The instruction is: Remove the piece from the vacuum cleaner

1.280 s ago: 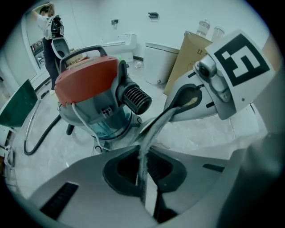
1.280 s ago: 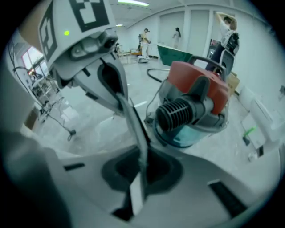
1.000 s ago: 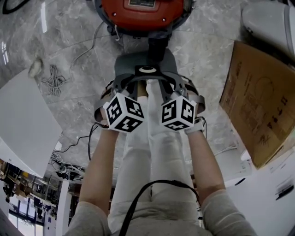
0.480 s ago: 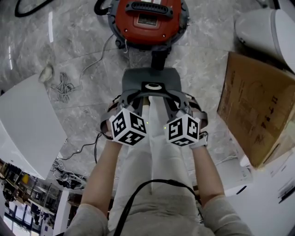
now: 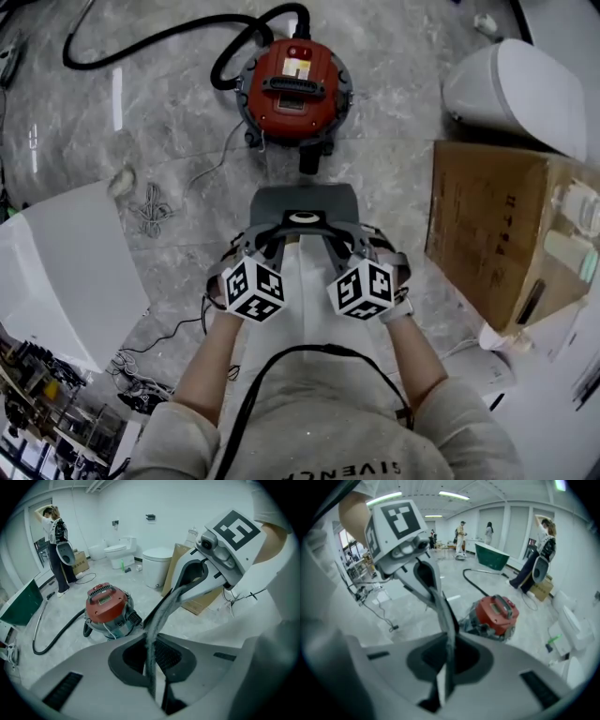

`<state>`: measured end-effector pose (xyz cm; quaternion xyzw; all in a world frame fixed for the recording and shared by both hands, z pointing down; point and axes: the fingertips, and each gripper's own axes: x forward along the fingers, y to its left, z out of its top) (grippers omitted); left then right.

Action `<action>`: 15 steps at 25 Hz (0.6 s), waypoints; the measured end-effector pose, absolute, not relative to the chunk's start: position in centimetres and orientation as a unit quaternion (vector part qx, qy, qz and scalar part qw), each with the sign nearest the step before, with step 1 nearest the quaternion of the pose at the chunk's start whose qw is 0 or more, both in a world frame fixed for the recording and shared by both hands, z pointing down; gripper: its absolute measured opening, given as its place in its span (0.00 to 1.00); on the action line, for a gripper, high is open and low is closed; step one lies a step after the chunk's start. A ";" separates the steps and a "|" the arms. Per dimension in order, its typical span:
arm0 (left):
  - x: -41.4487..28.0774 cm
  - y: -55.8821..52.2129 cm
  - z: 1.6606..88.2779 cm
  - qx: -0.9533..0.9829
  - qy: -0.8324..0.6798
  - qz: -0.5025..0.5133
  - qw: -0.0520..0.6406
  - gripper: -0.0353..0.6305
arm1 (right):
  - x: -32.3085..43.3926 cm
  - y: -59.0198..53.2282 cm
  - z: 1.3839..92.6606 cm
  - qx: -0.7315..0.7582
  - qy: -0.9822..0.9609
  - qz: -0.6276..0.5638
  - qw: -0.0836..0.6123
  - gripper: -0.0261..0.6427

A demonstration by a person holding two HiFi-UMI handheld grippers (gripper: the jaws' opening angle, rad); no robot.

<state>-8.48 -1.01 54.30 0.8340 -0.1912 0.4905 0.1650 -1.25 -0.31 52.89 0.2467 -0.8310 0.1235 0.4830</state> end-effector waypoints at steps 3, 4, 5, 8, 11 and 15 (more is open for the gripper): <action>-8.0 -0.6 51.5 0.840 -0.195 0.479 0.163 0.11 | -0.8 -0.1 50.1 0.254 -0.833 0.124 0.476 0.08; -7.9 -0.6 50.7 0.843 -0.196 0.474 0.164 0.11 | -0.8 0.0 49.3 0.255 -0.834 0.123 0.474 0.08; -7.9 -0.5 49.9 0.845 -0.197 0.469 0.166 0.11 | -0.7 0.0 48.5 0.257 -0.835 0.122 0.472 0.08; -7.8 -0.4 47.9 0.851 -0.202 0.452 0.176 0.11 | -0.7 0.1 46.2 0.259 -0.838 0.118 0.465 0.08; -7.8 -0.3 45.9 0.855 -0.207 0.440 0.182 0.11 | -0.7 0.1 44.1 0.262 -0.841 0.112 0.460 0.08; -7.9 0.1 43.4 0.860 -0.215 0.426 0.183 0.11 | -0.8 0.3 41.7 0.266 -0.845 0.107 0.452 0.08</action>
